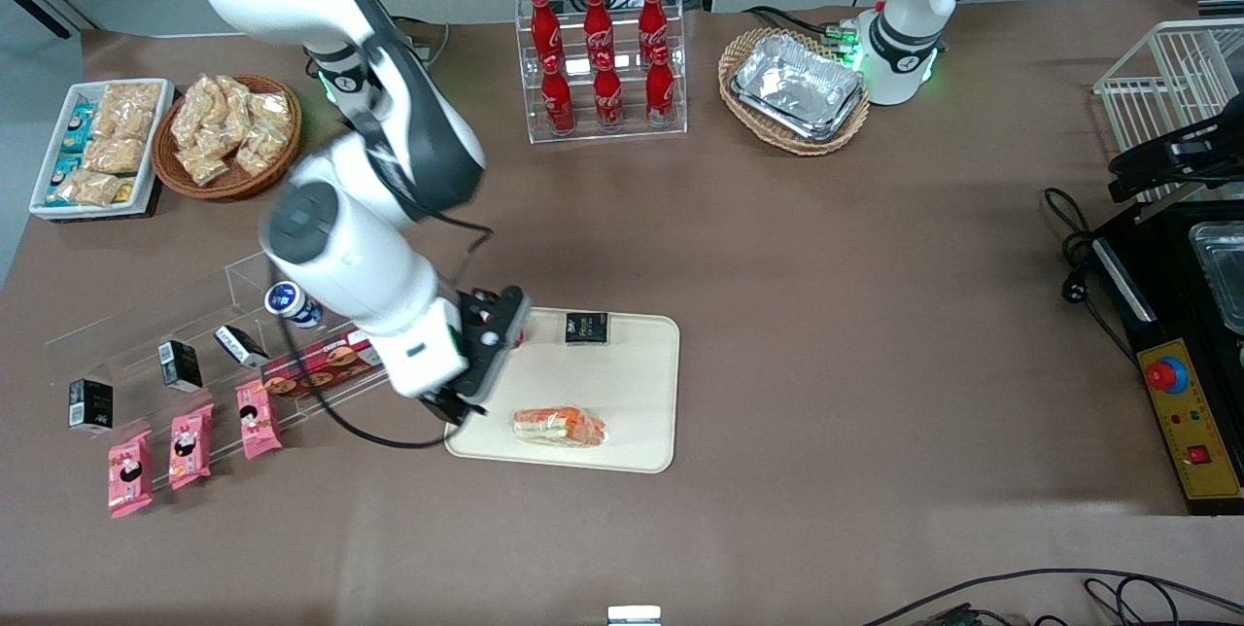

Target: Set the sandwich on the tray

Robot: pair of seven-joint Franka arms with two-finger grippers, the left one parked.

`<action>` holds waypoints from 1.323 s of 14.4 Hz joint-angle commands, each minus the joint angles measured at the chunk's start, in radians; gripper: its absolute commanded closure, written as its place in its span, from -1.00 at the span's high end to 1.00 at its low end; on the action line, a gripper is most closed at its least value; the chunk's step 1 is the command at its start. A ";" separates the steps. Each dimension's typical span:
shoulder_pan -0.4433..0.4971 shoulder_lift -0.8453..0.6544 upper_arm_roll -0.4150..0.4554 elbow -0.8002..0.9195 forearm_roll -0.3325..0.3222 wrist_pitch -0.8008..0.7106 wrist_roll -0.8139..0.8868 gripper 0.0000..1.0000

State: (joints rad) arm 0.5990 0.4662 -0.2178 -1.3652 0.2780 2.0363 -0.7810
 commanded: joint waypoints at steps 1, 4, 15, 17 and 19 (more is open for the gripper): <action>-0.045 -0.138 0.006 -0.028 0.012 -0.138 0.341 1.00; -0.102 -0.217 0.011 -0.026 -0.044 -0.246 0.544 1.00; -0.333 -0.412 0.075 -0.035 -0.309 -0.530 0.847 1.00; -0.418 -0.414 0.112 -0.035 -0.306 -0.525 0.844 1.00; -0.482 -0.409 0.149 -0.034 -0.303 -0.518 0.835 1.00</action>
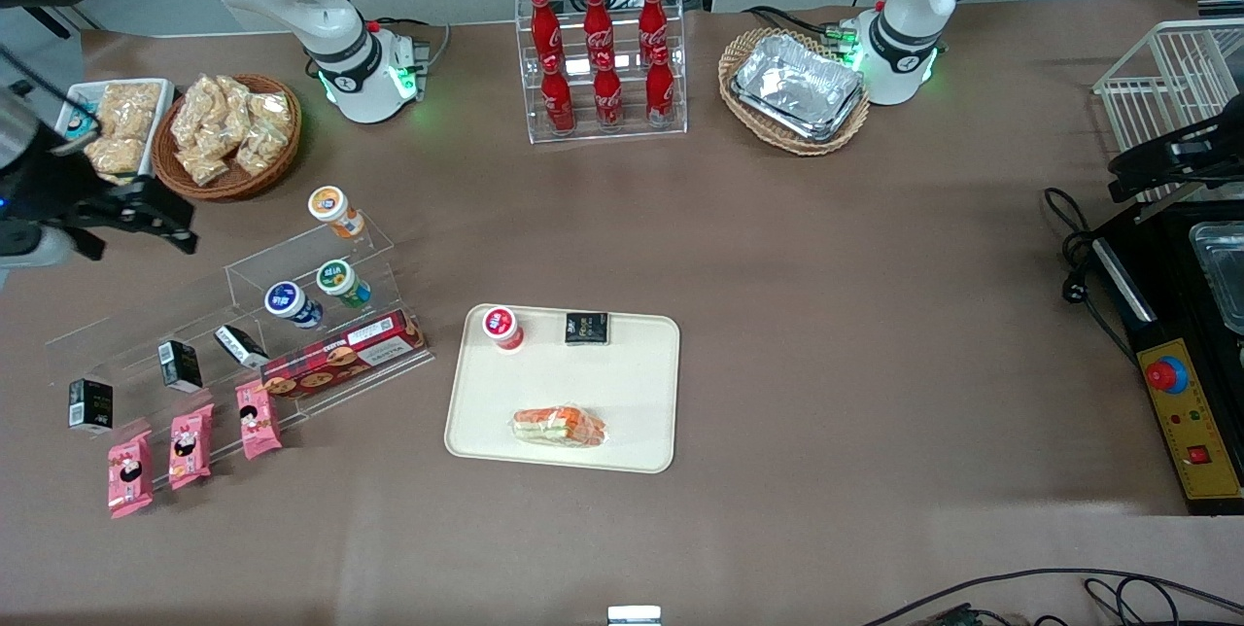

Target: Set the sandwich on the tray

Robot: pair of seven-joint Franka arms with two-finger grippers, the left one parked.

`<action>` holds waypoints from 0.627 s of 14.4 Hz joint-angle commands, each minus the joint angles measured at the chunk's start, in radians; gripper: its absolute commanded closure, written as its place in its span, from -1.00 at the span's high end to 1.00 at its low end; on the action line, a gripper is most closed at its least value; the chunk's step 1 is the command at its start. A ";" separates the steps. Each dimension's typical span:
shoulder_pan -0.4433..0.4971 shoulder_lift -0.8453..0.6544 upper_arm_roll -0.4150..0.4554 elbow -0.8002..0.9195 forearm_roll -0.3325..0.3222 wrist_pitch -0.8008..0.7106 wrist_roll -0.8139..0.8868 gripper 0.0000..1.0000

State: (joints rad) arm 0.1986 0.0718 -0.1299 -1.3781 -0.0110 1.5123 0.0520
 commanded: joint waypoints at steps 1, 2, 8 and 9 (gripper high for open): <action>-0.117 -0.009 0.079 -0.021 -0.012 0.011 -0.010 1.00; -0.149 -0.003 0.104 -0.019 -0.010 0.020 -0.024 1.00; -0.134 0.019 0.026 -0.019 -0.014 0.046 -0.153 1.00; -0.108 0.019 0.007 -0.019 -0.015 0.046 -0.153 1.00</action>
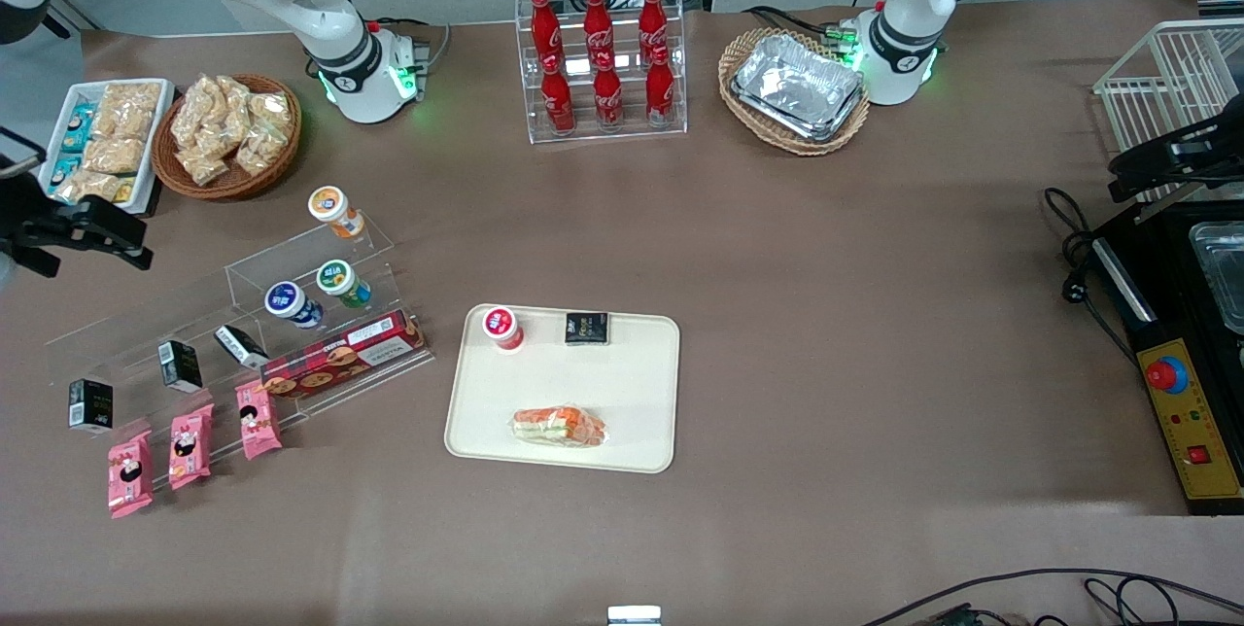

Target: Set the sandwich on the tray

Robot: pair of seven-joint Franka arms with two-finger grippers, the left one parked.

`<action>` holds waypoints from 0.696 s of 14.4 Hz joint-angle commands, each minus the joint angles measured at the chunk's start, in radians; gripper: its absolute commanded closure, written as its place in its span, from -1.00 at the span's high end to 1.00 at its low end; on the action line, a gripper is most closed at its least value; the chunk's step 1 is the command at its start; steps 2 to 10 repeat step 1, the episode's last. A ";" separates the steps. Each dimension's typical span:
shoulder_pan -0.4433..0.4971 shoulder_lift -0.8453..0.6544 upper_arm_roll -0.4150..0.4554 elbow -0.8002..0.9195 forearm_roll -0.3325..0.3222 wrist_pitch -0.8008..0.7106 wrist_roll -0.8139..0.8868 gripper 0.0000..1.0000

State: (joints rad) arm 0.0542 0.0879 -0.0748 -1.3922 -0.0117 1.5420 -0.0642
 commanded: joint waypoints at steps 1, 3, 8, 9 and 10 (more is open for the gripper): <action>0.048 -0.002 -0.063 -0.005 -0.008 0.017 -0.037 1.00; 0.048 -0.002 -0.063 -0.005 -0.008 0.017 -0.037 1.00; 0.048 -0.002 -0.063 -0.005 -0.008 0.017 -0.037 1.00; 0.048 -0.002 -0.063 -0.005 -0.008 0.017 -0.037 1.00; 0.048 -0.002 -0.063 -0.005 -0.008 0.017 -0.037 1.00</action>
